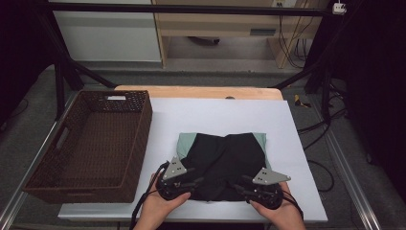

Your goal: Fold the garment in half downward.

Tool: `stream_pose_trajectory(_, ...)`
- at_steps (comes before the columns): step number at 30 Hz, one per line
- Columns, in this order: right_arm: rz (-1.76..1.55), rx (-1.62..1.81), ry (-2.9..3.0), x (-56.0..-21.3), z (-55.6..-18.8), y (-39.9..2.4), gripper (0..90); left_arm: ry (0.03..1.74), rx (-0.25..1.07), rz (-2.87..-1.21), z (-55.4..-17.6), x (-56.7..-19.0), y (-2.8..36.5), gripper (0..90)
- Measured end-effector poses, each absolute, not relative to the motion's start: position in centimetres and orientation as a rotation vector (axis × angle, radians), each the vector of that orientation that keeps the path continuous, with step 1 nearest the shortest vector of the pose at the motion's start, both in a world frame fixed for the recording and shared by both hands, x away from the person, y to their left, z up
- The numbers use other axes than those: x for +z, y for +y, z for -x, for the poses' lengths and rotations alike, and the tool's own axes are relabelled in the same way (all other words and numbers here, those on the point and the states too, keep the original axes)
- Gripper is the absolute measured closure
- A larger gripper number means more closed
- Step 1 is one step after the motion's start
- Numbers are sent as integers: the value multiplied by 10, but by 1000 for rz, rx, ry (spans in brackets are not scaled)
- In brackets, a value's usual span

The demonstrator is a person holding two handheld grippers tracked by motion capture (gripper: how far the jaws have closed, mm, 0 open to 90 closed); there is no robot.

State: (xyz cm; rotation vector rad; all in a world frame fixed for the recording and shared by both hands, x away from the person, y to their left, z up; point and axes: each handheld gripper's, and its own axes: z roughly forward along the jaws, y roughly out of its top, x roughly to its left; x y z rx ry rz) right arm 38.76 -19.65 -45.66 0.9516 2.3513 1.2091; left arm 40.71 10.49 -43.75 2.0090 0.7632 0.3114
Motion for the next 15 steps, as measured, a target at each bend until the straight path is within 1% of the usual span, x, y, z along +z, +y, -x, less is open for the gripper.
stream_pose_trajectory(3,-952,1210,2354,-457,-389,-190,549,760,305,-2014,-406,-440,100,525)
stream_pose_trajectory(5,-936,1199,2366,-458,-391,-185,554,742,298,-2043,-404,-444,91,508)
stream_pose_trajectory(10,-905,1192,2388,-459,-390,-179,568,700,300,-2103,-397,-454,76,498)
stream_pose_trajectory(15,-897,1185,2398,-462,-392,-173,583,732,323,-2083,-402,-455,81,482)
